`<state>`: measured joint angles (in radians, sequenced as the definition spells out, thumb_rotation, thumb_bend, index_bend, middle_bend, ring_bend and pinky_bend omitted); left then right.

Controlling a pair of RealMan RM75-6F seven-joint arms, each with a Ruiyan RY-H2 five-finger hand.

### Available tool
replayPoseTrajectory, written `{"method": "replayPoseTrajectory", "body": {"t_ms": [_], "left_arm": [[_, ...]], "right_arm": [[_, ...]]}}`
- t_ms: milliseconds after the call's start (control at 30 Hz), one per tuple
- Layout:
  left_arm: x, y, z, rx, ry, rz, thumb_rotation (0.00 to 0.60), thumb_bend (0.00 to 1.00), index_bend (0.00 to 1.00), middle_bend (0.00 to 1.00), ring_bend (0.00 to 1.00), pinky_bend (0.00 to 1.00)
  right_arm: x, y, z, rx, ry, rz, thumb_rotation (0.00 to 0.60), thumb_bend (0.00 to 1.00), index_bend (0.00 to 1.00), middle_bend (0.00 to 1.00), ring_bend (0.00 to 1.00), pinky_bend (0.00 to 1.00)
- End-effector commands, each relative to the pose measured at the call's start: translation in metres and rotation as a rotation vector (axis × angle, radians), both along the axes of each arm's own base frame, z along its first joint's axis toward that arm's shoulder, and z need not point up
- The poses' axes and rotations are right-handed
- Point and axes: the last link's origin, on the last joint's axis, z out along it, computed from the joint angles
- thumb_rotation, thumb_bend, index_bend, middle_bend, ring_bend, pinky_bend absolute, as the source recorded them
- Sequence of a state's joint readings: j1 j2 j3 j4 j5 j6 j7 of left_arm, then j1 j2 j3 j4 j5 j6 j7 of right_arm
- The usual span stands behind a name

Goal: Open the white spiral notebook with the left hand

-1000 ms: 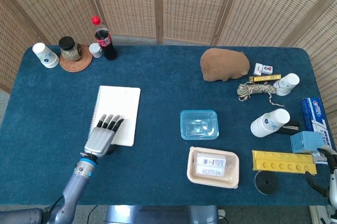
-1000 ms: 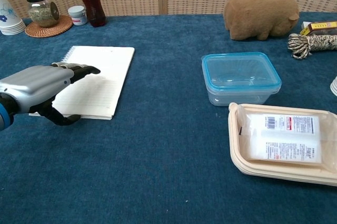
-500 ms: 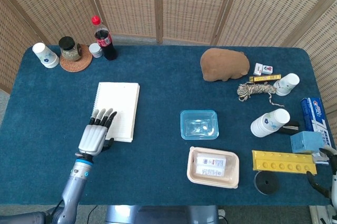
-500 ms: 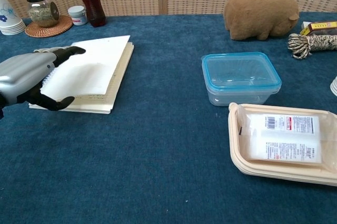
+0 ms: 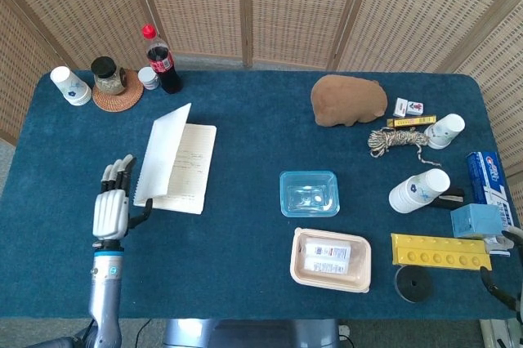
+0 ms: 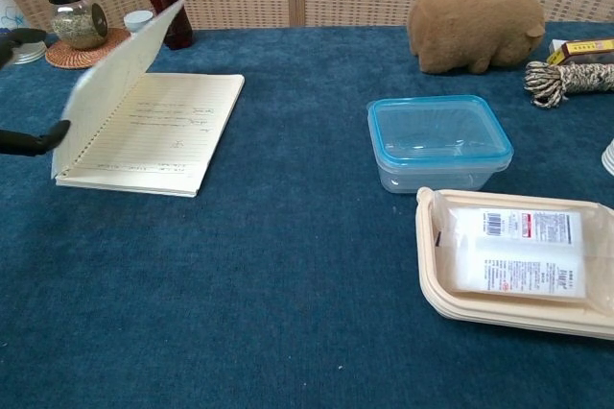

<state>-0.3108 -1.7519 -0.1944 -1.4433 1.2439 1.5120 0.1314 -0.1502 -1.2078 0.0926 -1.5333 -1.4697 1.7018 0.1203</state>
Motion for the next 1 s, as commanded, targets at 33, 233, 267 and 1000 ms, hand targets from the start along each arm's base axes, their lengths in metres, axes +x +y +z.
{"method": "replayPoseTrajectory", "body": {"t_ms": [33,233,267,1000], "left_arm": [[-0.020,-0.009,0.019,0.104,-0.072,0.094,0.600,0.36,0.00,0.00,0.00,0.01],[-0.048,-0.016,0.041,0.198,-0.099,0.210,0.600,0.36,0.00,0.00,0.00,0.01],[-0.057,-0.020,0.048,0.226,-0.104,0.250,0.600,0.36,0.00,0.00,0.00,0.01],[-0.103,-0.078,0.119,0.084,0.179,0.333,0.600,0.36,0.00,0.00,0.00,0.00]], "right_arm": [[0.000,0.000,0.000,-0.001,-0.001,0.002,0.600,0.29,0.22,0.24,0.22,0.34],[0.002,-0.001,0.000,-0.003,-0.007,0.012,0.600,0.29,0.22,0.24,0.22,0.34],[0.002,-0.001,0.000,-0.004,-0.007,0.016,0.600,0.29,0.22,0.24,0.22,0.34],[0.018,-0.021,-0.010,0.057,0.005,0.059,0.600,0.29,0.22,0.24,0.22,0.34]]}}
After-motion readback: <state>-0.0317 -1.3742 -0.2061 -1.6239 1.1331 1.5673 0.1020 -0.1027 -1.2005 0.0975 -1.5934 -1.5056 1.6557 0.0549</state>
